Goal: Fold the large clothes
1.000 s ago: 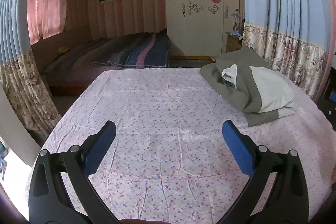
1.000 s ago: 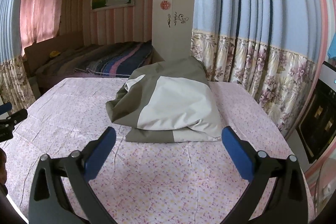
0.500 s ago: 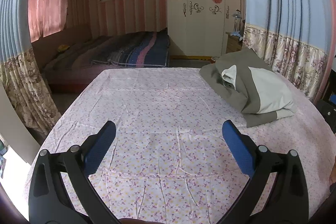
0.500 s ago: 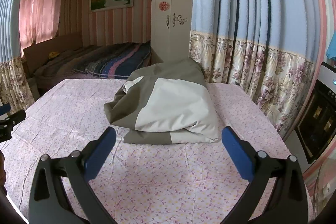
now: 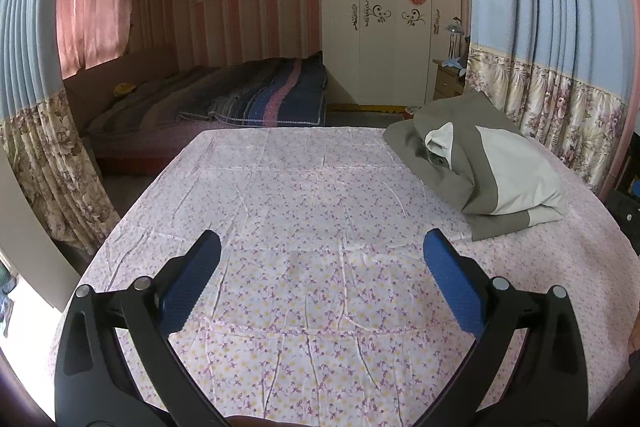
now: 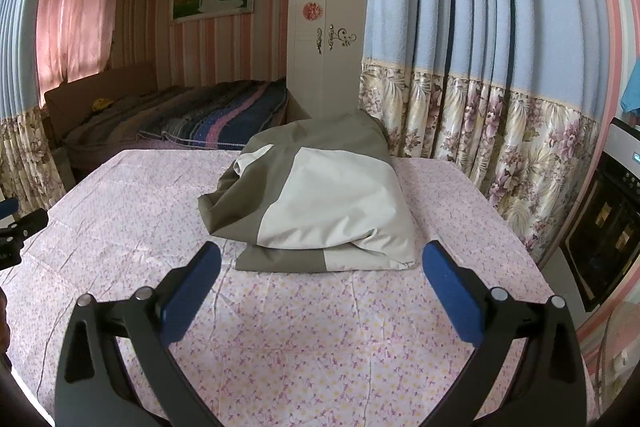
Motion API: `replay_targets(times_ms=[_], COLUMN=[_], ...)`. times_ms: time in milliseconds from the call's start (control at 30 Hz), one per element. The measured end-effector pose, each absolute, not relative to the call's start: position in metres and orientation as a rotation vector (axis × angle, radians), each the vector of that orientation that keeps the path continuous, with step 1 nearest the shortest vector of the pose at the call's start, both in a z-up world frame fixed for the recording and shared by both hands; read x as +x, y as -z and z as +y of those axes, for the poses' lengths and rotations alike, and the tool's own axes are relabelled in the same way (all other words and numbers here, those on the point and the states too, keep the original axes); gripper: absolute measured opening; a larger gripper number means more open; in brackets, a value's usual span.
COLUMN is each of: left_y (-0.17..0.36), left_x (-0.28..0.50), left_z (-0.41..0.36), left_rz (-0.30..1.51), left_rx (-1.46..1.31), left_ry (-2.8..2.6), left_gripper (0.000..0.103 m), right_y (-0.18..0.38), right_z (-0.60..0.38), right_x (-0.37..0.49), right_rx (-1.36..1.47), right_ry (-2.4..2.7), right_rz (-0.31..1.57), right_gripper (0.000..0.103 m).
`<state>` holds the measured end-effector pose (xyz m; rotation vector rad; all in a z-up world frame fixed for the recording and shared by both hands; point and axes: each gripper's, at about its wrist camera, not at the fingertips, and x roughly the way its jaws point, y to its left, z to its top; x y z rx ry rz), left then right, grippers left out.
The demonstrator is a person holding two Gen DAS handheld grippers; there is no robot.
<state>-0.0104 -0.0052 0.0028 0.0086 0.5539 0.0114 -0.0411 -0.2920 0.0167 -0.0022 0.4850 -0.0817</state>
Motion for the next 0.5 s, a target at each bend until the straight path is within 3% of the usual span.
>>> replay_targets(times_ms=[500], left_y=[-0.0059], left_x=[-0.0175], left_z=[-0.0073], left_rz=[0.545], left_rx=[0.010], left_ry=[-0.006], left_gripper=[0.100], right_y=[-0.0168], right_z=[-0.2944], right_x=[-0.0423], right_rx=[-0.002], right_ry=[0.083], right_rz=[0.486], right_gripper=[0.101])
